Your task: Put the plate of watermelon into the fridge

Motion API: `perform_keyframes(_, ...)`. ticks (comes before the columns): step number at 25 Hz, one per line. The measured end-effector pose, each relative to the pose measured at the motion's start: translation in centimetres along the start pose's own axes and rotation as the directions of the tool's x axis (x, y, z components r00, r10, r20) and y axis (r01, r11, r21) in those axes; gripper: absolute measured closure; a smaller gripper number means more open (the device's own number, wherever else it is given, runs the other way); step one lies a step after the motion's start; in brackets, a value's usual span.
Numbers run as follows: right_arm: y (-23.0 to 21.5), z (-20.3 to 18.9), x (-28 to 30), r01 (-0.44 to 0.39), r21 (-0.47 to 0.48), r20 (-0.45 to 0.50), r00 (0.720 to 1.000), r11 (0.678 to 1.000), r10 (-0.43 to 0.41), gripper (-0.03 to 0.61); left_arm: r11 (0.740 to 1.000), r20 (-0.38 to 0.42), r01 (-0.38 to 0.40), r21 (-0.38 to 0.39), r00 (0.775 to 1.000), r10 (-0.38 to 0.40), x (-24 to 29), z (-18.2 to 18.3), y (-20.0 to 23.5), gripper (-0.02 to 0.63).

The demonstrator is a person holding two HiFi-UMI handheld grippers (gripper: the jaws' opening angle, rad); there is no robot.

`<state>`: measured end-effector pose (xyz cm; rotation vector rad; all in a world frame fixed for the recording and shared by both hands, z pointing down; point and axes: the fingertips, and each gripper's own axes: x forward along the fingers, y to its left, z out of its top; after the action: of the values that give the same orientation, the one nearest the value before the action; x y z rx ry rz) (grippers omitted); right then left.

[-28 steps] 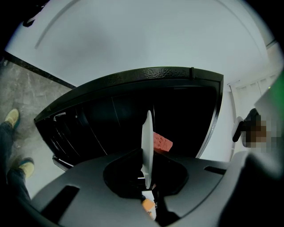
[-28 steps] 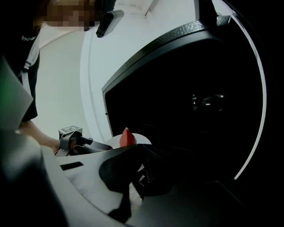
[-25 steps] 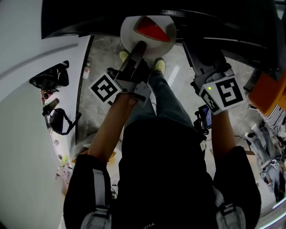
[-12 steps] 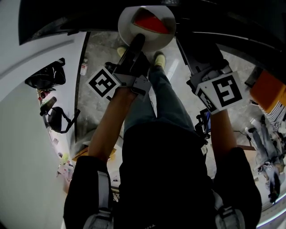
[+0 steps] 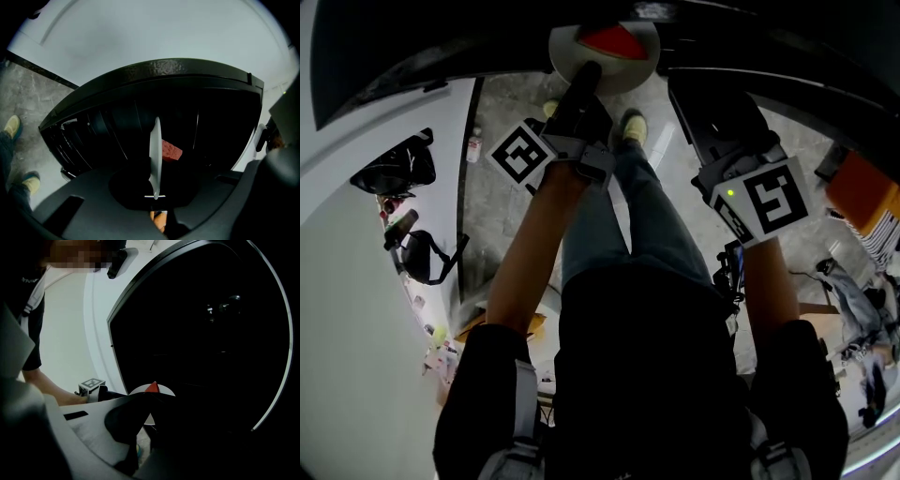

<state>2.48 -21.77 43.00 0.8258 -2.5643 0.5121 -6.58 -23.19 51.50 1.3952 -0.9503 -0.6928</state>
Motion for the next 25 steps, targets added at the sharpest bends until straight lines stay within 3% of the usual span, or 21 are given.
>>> perform_keyframes(5,-0.6,-0.5,0.3,0.017,0.014,-0.004,1.0,1.0,-0.017,0.569,0.999,0.008,-0.033,-0.011,0.999,0.033,1.3,0.7,2.8,0.588)
perform_keyframes(10,-1.0,-1.0,0.2,0.026,0.027,-0.002,1.0,0.999,-0.026,0.569,0.999,0.028,-0.02,-0.032,0.999,0.021,2.8,1.1,3.8,0.588)
perform_keyframes(16,-0.3,-1.3,0.3,0.014,0.024,-0.006,1.0,1.0,-0.014,0.569,0.996,0.029,-0.086,-0.016,0.996,0.087,3.4,1.5,5.9,0.588)
perform_keyframes(25,-0.5,-1.5,-0.1,0.012,0.028,-0.016,1.0,1.0,-0.012,0.569,0.994,0.061,-0.099,-0.049,0.993,0.102,4.5,2.4,7.2,0.589)
